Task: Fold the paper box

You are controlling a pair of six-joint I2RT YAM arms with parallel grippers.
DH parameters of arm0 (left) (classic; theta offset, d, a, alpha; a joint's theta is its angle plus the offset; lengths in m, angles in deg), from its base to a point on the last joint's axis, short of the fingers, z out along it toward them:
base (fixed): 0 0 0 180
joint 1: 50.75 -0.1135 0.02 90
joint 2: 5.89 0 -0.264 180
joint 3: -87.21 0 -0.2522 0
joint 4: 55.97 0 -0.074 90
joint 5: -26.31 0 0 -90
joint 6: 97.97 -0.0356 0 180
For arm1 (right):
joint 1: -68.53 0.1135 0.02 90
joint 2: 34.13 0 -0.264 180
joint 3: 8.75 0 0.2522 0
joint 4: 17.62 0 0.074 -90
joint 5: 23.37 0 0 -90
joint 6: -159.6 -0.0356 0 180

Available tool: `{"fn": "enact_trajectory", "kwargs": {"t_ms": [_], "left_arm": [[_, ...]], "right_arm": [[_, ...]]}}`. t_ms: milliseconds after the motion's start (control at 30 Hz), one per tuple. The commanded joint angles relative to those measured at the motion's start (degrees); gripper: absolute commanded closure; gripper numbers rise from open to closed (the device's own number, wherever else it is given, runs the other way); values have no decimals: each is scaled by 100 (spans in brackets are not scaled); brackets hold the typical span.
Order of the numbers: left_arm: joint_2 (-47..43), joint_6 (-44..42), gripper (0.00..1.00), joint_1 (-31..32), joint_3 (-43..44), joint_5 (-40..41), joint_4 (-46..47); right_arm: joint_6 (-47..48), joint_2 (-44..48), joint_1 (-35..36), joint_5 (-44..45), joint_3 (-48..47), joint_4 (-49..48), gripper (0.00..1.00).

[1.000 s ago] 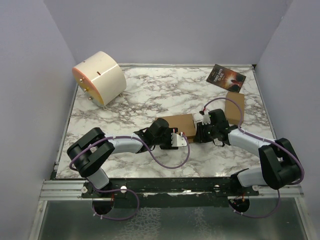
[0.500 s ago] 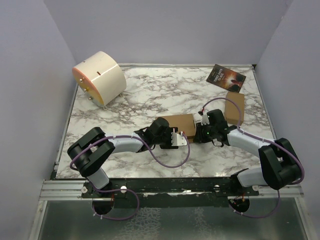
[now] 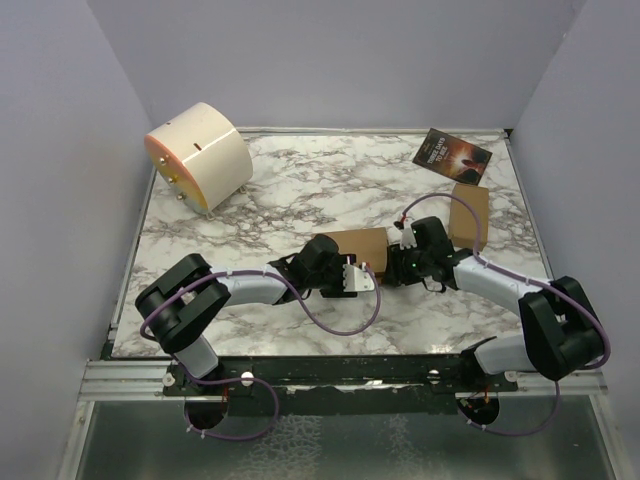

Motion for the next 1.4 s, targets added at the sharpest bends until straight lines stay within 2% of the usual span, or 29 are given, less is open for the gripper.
{"fn": "enact_trajectory", "kwargs": {"t_ms": [0,267,500,667,767,867,933,1033,1200,1367], "left_arm": [[173,104,47,10,56,-377,-245],[191,104,47,6,66,-378,-262],[166,93,47,2,71,-364,-294],[148,126,47,-5,106,-369,-312],[113,149,47,-7,118,-373,-310],[103,148,47,-16,132,-367,-322],[95,148,47,-16,144,-367,-338],[81,152,47,-15,159,-354,-364],[45,224,47,-25,177,-319,-351],[-106,474,42,-54,199,-199,-170]], "right_arm": [[25,132,56,39,-172,213,57],[41,245,34,38,-264,294,55],[76,421,-63,-158,-709,858,41],[134,599,-225,-370,-933,1117,37],[350,636,-386,-814,-1267,1235,35],[1387,570,-431,-1726,-1790,1475,25],[2677,478,-462,-2700,-2145,1779,22],[4205,433,-471,-3597,-2366,2351,17],[5769,898,-495,-3438,-1869,2165,8],[6938,901,-555,-3750,-1825,2730,7]]}}
